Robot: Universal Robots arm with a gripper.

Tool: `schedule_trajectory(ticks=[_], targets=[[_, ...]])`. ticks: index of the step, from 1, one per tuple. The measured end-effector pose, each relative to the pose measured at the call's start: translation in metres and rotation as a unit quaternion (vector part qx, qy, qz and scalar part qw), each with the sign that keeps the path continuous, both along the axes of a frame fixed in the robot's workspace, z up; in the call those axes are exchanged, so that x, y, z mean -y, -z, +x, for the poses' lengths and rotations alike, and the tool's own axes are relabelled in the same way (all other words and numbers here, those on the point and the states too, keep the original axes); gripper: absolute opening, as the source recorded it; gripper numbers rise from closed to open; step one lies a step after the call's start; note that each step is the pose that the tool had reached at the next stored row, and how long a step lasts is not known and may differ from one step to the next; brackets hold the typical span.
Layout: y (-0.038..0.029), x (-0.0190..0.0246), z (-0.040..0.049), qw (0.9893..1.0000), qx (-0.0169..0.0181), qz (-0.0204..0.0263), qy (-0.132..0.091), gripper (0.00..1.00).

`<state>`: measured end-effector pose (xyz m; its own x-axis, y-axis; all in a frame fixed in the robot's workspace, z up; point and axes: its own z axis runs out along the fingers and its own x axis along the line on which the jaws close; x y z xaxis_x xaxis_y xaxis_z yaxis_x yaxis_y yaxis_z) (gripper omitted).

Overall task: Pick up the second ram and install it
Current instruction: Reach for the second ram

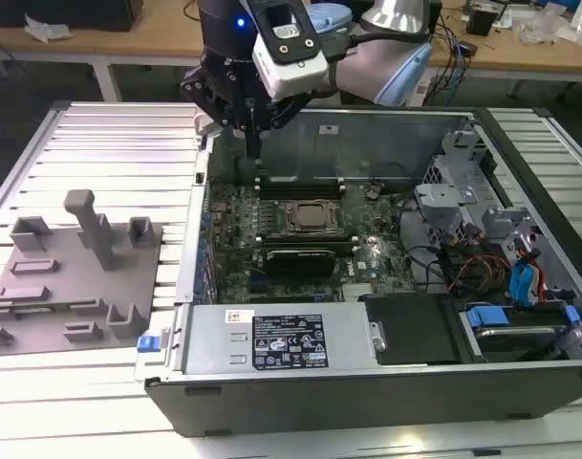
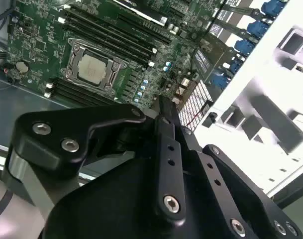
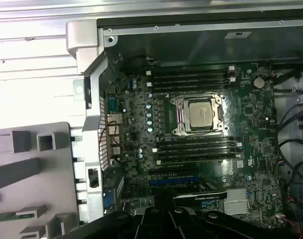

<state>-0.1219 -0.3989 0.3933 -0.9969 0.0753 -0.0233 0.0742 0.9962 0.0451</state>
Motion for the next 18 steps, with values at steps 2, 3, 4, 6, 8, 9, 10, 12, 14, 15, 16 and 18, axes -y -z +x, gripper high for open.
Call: schedule_trajectory(ticks=[2, 3, 4, 6, 8, 9, 10, 12, 14, 15, 16, 18], targets=[[0.0000, 0.0000, -0.0057, 1.0000, 0.0000, 0.0000, 0.000, 0.11], [0.0000, 0.0000, -0.0114, 1.0000, 0.0000, 0.0000, 0.000, 0.11], [0.0000, 0.0000, -0.0139, 1.0000, 0.0000, 0.0000, 0.000, 0.11], [0.0000, 0.0000, -0.0199, 1.0000, 0.0001, 0.0000, 0.000, 0.11], [0.0000, 0.0000, -0.0239, 1.0000, 0.0000, 0.0000, 0.000, 0.11], [0.0000, 0.0000, -0.0277, 1.0000, 0.0001, 0.0000, 0.000, 0.11], [0.0000, 0.0000, -0.0309, 1.0000, 0.0000, 0.0000, 0.000, 0.11], [0.0000, 0.0000, -0.0442, 1.0000, 0.0000, 0.0000, 0.000, 0.11], [0.0000, 0.0000, -0.0488, 1.0000, 0.0001, 0.0000, 0.000, 0.11], [0.0000, 0.0000, -0.0510, 1.0000, 0.0000, 0.0000, 0.000, 0.11], [0.0000, 0.0000, -0.0529, 1.0000, 0.0000, 0.0000, 0.000, 0.11], [0.0000, 0.0000, -0.0564, 1.0000, 0.0000, 0.0000, 0.000, 0.11]])
